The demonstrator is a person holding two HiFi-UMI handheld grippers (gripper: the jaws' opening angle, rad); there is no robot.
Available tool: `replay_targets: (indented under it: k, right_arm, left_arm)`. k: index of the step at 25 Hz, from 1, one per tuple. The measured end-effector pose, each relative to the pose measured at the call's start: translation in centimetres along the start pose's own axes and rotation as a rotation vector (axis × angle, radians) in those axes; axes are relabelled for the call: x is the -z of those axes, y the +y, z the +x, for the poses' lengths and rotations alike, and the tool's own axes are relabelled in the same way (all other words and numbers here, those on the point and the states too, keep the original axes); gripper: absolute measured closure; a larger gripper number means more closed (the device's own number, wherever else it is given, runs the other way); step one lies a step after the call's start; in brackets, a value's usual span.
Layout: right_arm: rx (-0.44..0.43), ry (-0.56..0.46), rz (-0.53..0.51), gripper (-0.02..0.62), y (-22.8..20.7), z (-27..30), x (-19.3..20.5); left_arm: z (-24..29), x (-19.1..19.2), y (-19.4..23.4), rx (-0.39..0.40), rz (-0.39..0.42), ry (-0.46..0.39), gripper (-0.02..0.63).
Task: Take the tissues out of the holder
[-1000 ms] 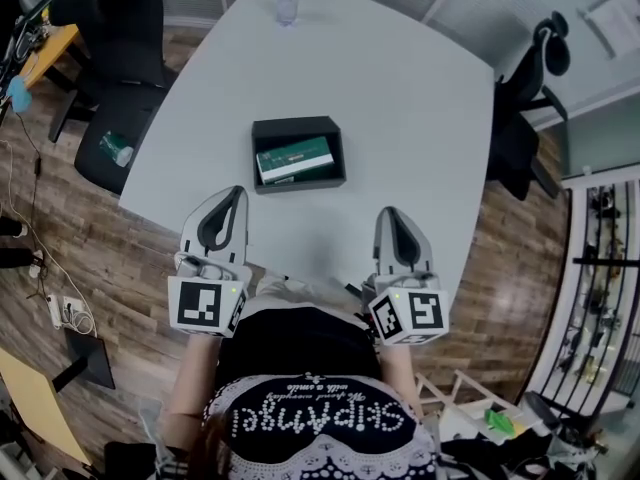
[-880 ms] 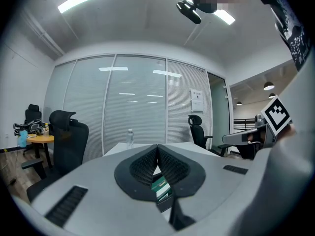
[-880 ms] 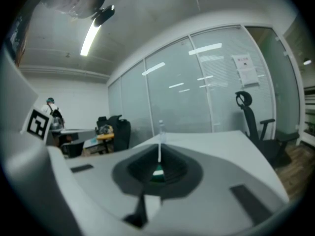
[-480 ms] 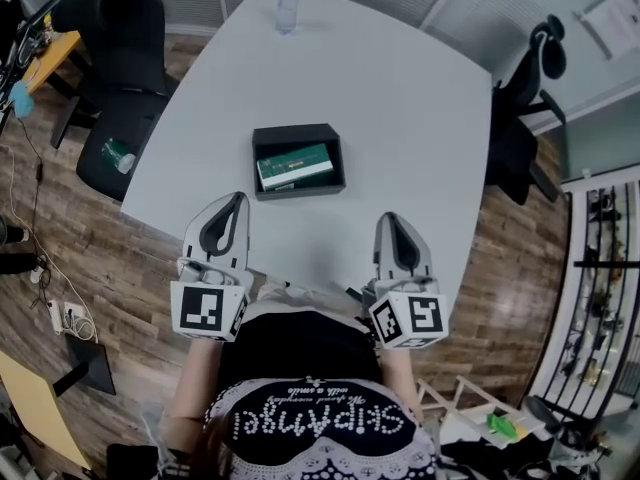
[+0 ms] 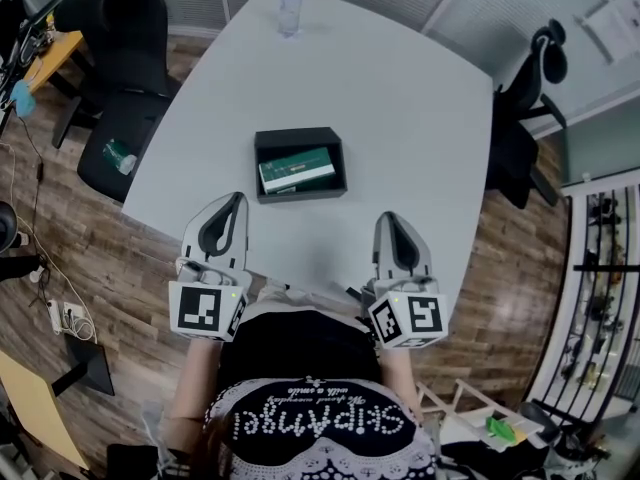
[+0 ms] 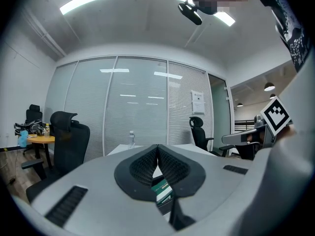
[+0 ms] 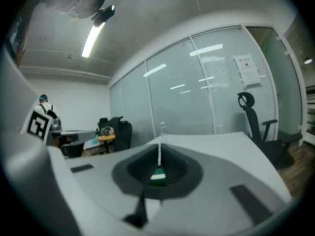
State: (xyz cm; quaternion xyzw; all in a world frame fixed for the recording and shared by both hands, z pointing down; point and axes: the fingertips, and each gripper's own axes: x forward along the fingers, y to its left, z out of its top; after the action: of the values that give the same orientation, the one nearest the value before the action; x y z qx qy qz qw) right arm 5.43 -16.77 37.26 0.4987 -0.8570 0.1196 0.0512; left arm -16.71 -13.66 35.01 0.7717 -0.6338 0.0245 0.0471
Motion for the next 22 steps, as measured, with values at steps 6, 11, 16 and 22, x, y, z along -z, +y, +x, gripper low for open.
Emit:
replay_targets:
  k: [6,11,16,22]
  right_arm:
    - [0.000,0.003,0.004,0.560,-0.3,0.4,0.1]
    - [0.012,0.009,0.010,0.560,-0.9,0.5,0.3]
    - [0.029,0.016,0.019,0.560,-1.7,0.7,0.5]
    - [0.076,0.021,0.027,0.560,-3.5,0.2,0.7]
  left_arm:
    - [0.4,-0.3,0.3,0.015,0.016,-0.022,0.572]
    - [1.4,0.1,0.7,0.055,0.024,0.011,0.468]
    - [2.9,1.2,0.4,0.121,0.026,0.065,0.414]
    - [5.1,2.4,-0.7,0.207,0.031,0.129,0.340]
